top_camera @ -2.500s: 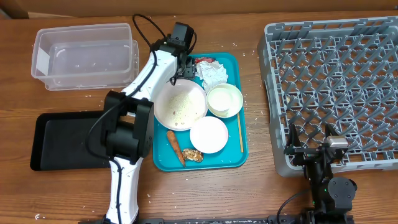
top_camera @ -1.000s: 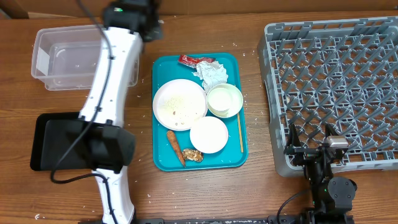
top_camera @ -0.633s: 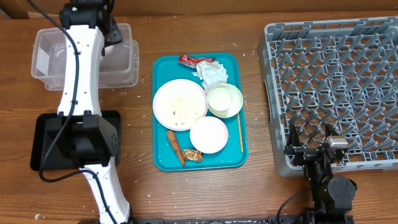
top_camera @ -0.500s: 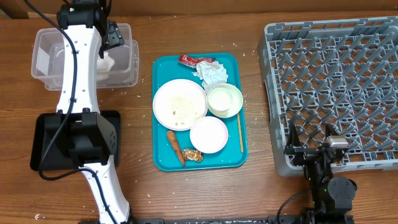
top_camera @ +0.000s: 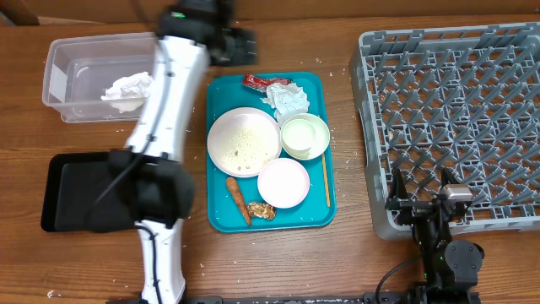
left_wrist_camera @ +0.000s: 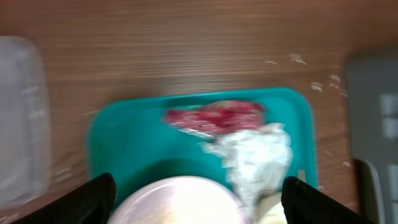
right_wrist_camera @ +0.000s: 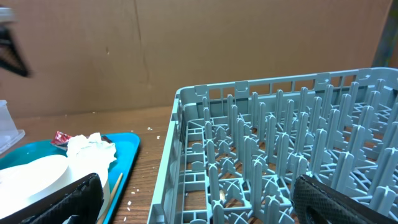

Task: Sort waste into correct bins and load items into the dishwasher
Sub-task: 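Reach the left gripper back to the remaining napkin and grasp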

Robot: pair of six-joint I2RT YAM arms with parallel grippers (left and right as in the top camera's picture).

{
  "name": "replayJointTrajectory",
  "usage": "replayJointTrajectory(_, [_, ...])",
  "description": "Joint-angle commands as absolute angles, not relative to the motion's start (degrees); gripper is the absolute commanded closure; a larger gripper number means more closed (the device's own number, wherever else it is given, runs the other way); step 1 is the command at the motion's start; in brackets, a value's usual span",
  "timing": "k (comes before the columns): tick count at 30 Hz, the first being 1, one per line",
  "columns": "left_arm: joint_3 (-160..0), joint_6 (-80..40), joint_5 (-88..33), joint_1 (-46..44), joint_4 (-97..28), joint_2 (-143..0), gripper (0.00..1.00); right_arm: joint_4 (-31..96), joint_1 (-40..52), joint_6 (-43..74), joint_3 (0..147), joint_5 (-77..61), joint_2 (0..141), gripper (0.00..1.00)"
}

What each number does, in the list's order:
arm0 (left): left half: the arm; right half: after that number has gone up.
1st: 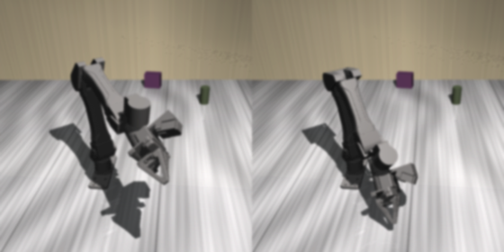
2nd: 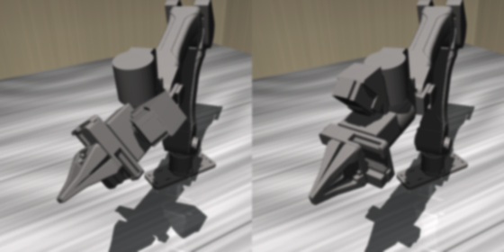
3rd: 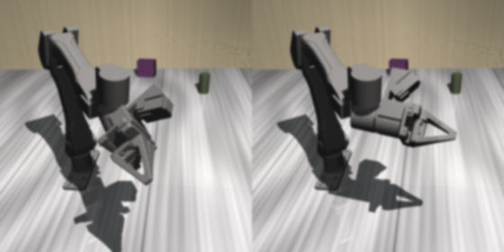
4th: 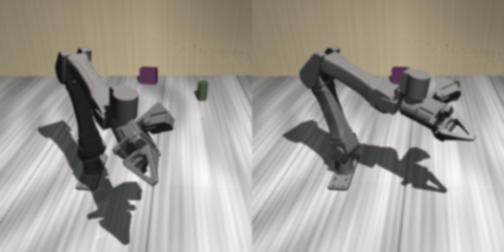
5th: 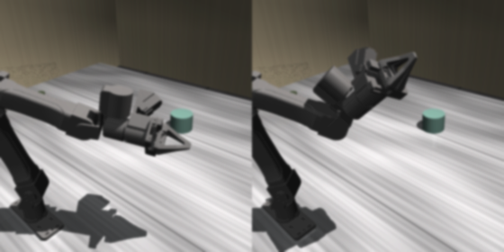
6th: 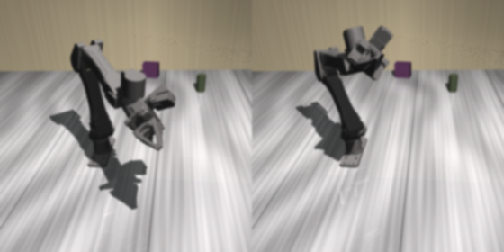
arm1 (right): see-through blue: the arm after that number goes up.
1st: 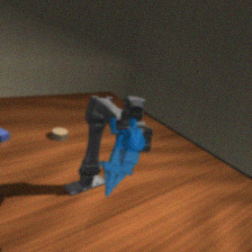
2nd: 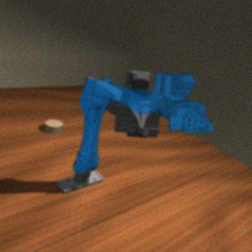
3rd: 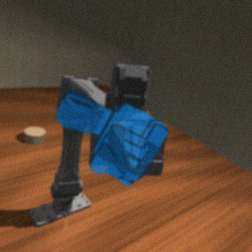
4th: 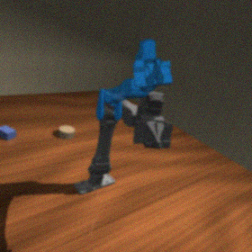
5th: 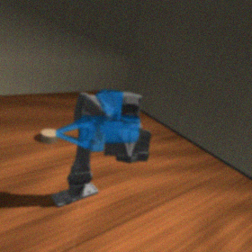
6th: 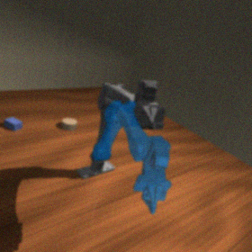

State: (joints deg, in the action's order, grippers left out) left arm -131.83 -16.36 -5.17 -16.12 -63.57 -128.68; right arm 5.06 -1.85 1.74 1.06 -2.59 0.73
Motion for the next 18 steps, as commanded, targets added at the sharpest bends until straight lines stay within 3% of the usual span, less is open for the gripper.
replayJointTrajectory(1, [-131.83,-16.88,-3.60,-19.20,-60.77,-133.91,0.13,4.62,-1.89,2.13,0.45,-2.61,0.16,0.00])
replayJointTrajectory(8, [-131.83,-24.34,-3.68,-22.65,-54.59,-141.21,0.14,4.62,-1.89,2.13,0.45,-2.63,0.16,0.00])
replayJointTrajectory(18, [-131.83,-28.29,-4.23,-24.40,-57.60,-144.66,0.33,4.64,-1.89,2.13,0.45,-2.63,0.16,0.00])
